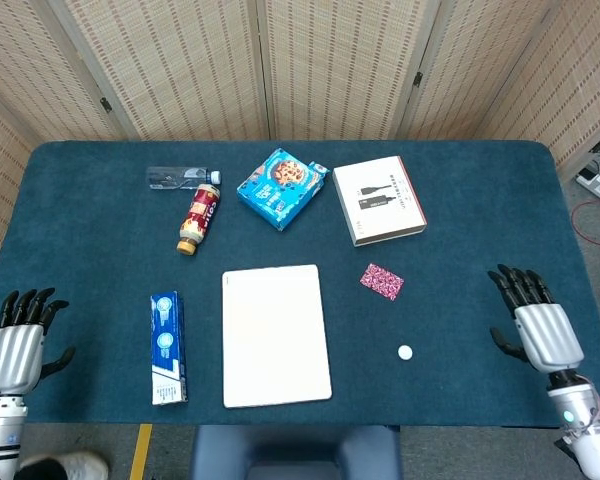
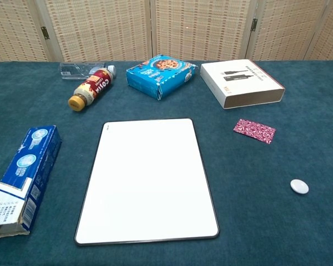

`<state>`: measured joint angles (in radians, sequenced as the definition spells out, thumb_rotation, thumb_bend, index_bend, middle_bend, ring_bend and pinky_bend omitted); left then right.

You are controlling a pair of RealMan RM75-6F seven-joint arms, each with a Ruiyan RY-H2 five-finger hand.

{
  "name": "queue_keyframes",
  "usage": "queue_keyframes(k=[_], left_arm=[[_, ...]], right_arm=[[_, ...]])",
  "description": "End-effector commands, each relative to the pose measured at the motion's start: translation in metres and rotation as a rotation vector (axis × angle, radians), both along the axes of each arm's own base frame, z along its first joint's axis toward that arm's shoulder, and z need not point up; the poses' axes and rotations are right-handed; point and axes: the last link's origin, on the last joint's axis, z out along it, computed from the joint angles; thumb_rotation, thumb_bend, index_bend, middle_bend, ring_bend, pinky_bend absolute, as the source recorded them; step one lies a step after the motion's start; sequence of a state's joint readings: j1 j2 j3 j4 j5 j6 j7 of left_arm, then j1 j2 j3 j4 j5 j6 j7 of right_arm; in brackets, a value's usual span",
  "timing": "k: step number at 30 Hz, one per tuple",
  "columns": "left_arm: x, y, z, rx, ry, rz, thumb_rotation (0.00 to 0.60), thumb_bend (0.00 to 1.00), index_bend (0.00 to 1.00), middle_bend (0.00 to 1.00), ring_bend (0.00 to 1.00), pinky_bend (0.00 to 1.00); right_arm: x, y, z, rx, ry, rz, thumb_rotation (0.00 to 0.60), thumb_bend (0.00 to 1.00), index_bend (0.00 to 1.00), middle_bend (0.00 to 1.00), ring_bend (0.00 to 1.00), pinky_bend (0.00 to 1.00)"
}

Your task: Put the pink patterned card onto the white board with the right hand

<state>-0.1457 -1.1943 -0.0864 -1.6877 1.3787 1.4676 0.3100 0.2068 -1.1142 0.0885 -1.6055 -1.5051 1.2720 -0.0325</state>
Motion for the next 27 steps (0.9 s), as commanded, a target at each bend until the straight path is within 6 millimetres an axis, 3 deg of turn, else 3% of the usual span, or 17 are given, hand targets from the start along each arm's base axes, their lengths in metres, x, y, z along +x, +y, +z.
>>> queue_keyframes(k=[1, 6, 11, 17, 27], left_arm=[[-0.001, -0.002, 0.001, 0.002, -0.001, 0.004, 0.6, 0.26, 0.28, 0.16, 0.12, 0.0], [-0.004, -0.007, 0.005, 0.011, -0.001, 0.019, 0.6, 0.26, 0.28, 0.16, 0.12, 0.0], [-0.008, -0.011, 0.007, 0.017, -0.003, 0.032, 0.6, 0.26, 0.28, 0.16, 0.12, 0.0], [-0.012, -0.012, 0.006, 0.007, -0.004, 0.042, 0.6, 0.26, 0.28, 0.16, 0.12, 0.0], [-0.014, -0.012, 0.005, 0.012, 0.001, 0.045, 0.6, 0.26, 0.28, 0.16, 0.12, 0.0]], right_arm=[[0.017, -0.035, -0.01, 0.079, 0.07, 0.072, 0.6, 0.38, 0.04, 0.08, 0.0, 0.0], [0.037, -0.066, -0.028, 0.166, 0.134, 0.13, 0.6, 0.38, 0.05, 0.08, 0.0, 0.0], [0.052, -0.083, -0.049, 0.228, 0.148, 0.118, 0.6, 0.38, 0.06, 0.09, 0.02, 0.0], [0.057, -0.095, -0.07, 0.285, 0.114, 0.046, 0.6, 0.38, 0.15, 0.11, 0.06, 0.0], [0.068, -0.127, -0.093, 0.334, 0.276, 0.162, 0.6, 0.38, 0.15, 0.11, 0.02, 0.0]])
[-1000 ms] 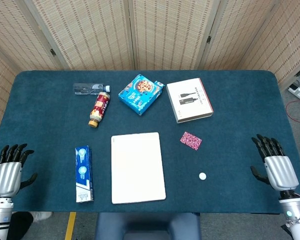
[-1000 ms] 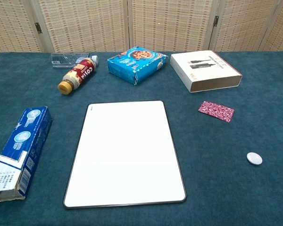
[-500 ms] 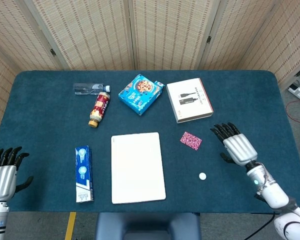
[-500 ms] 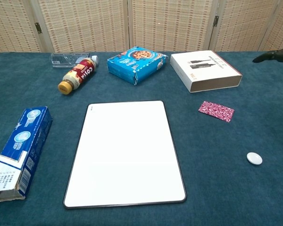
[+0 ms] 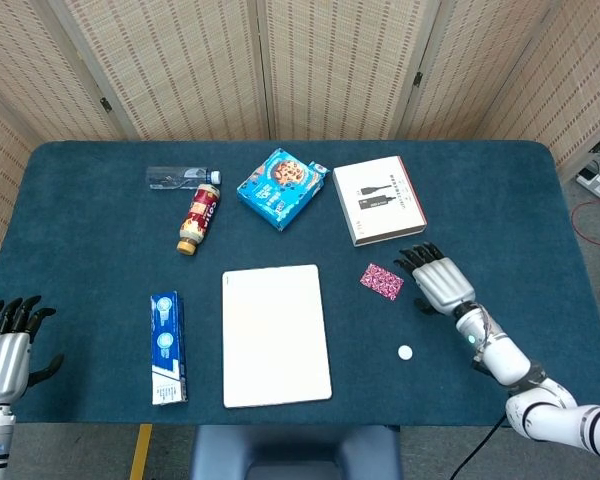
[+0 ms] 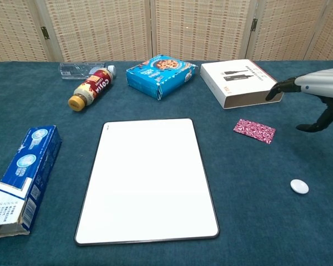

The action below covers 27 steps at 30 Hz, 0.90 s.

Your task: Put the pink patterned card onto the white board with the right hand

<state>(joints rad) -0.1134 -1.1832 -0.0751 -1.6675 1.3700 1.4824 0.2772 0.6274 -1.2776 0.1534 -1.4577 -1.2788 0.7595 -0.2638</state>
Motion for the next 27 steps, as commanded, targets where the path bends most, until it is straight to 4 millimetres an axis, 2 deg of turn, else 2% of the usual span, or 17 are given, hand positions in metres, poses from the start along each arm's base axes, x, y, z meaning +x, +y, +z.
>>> queue_keyframes(k=[1, 8, 13, 27], left_arm=[[-0.001, 0.0, -0.001, -0.002, 0.0, 0.005, 0.6, 0.26, 0.28, 0.16, 0.12, 0.0], [-0.001, -0.001, 0.0, 0.001, 0.001, 0.013, 0.6, 0.26, 0.29, 0.16, 0.12, 0.0], [-0.004, -0.003, 0.001, 0.0, 0.001, 0.025, 0.6, 0.26, 0.3, 0.16, 0.12, 0.0], [-0.005, -0.007, 0.0, 0.0, -0.004, 0.034, 0.6, 0.26, 0.3, 0.16, 0.12, 0.0]], right_arm=[[0.007, -0.011, -0.01, 0.024, 0.06, 0.077, 0.6, 0.38, 0.15, 0.11, 0.01, 0.0], [0.013, -0.024, -0.026, 0.104, 0.177, 0.191, 0.6, 0.38, 0.12, 0.07, 0.0, 0.0], [0.014, -0.027, -0.034, 0.13, 0.214, 0.235, 0.6, 0.32, 0.1, 0.07, 0.0, 0.0], [0.014, -0.037, -0.051, 0.149, 0.315, 0.33, 0.6, 0.32, 0.1, 0.07, 0.0, 0.0]])
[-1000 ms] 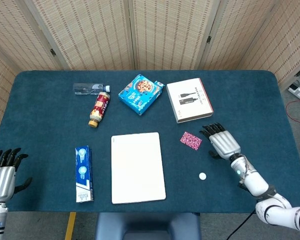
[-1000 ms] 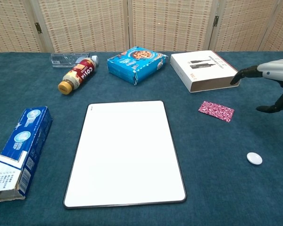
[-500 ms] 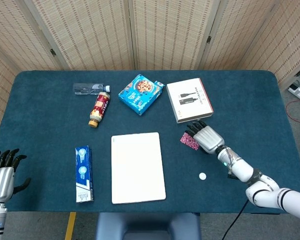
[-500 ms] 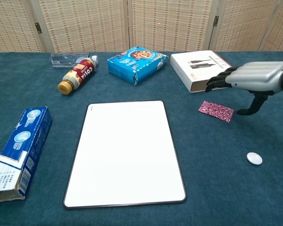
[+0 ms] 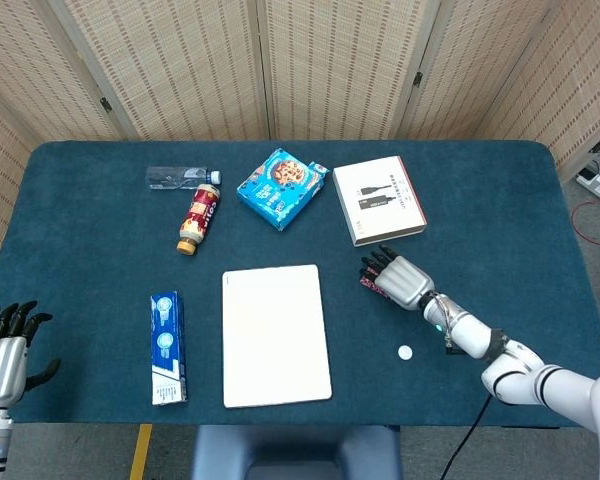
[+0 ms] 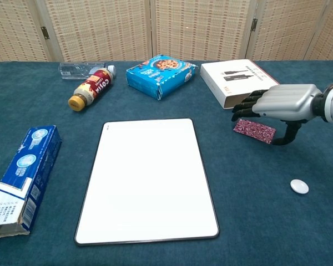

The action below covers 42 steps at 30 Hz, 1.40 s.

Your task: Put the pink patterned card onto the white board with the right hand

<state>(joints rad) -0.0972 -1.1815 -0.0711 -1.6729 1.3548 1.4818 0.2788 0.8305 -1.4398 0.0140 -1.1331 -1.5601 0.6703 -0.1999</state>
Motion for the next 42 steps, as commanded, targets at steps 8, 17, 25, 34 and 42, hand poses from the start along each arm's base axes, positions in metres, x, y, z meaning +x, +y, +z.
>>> queue_keyframes(k=[8, 17, 25, 34, 42], left_arm=[[-0.0034, -0.0024, 0.0003, 0.0, -0.003, 0.015, 0.6, 0.26, 0.3, 0.16, 0.12, 0.0], [-0.0026, -0.0018, 0.0005, 0.001, -0.005, 0.013, 0.6, 0.26, 0.3, 0.16, 0.12, 0.0], [-0.0028, -0.0027, -0.0003, -0.002, -0.004, 0.018, 0.6, 0.26, 0.3, 0.16, 0.12, 0.0], [-0.0039, -0.0038, 0.0014, 0.002, -0.011, 0.02, 0.6, 0.26, 0.3, 0.16, 0.12, 0.0], [-0.0053, -0.0047, 0.0011, 0.002, -0.014, 0.024, 0.6, 0.26, 0.3, 0.16, 0.12, 0.0]], right_arm=[[-0.0025, -0.0032, -0.0014, 0.004, 0.047, 0.011, 0.6, 0.32, 0.1, 0.07, 0.0, 0.0], [-0.0037, -0.0048, -0.0017, 0.006, 0.073, 0.011, 0.6, 0.32, 0.1, 0.07, 0.0, 0.0], [-0.0035, -0.007, 0.0005, 0.003, 0.084, 0.013, 0.6, 0.32, 0.1, 0.07, 0.0, 0.0], [-0.0023, -0.0065, -0.0037, 0.012, 0.097, 0.018, 0.6, 0.32, 0.1, 0.07, 0.0, 0.0], [-0.0024, -0.0078, -0.0054, 0.009, 0.108, 0.014, 0.6, 0.32, 0.1, 0.07, 0.0, 0.0]])
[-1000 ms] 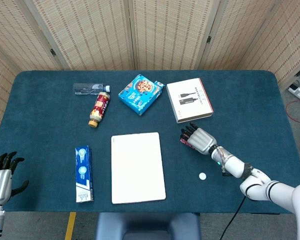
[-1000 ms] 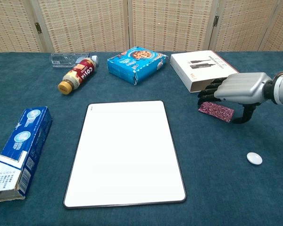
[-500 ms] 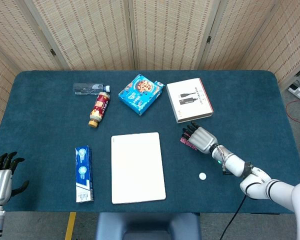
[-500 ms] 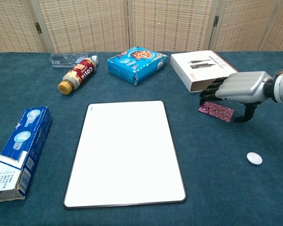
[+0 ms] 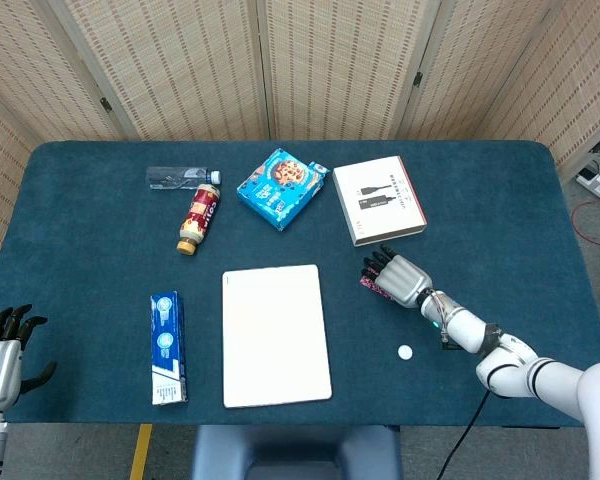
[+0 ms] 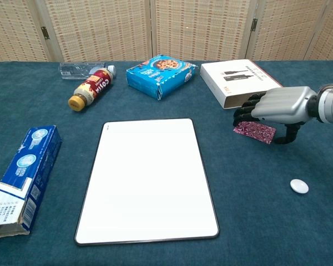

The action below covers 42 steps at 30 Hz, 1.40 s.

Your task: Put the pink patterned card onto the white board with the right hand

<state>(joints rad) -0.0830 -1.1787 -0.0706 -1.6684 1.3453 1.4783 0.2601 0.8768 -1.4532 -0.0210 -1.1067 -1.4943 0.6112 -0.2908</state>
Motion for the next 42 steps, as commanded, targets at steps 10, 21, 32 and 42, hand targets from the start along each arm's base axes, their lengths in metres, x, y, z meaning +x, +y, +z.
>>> queue_keyframes(k=[10, 21, 32, 42], left_arm=[[0.0, 0.0, -0.001, -0.002, -0.002, -0.003, 0.6, 0.26, 0.3, 0.16, 0.12, 0.0], [0.0, -0.001, 0.0, -0.004, -0.001, -0.002, 0.6, 0.26, 0.3, 0.16, 0.12, 0.0], [0.002, 0.0, 0.0, -0.005, -0.002, -0.007, 0.6, 0.26, 0.3, 0.16, 0.12, 0.0], [0.002, 0.0, 0.001, -0.006, 0.002, -0.006, 0.6, 0.26, 0.3, 0.16, 0.12, 0.0]], right_arm=[[0.0, 0.0, 0.001, -0.014, -0.011, -0.008, 0.6, 0.31, 0.22, 0.09, 0.0, 0.0], [0.0, 0.001, 0.003, -0.028, -0.028, -0.011, 0.6, 0.31, 0.27, 0.1, 0.0, 0.0], [-0.003, 0.003, 0.007, -0.036, -0.038, -0.02, 0.6, 0.31, 0.27, 0.11, 0.0, 0.0], [0.013, 0.004, 0.016, -0.055, -0.11, 0.009, 0.6, 0.31, 0.27, 0.11, 0.0, 0.0]])
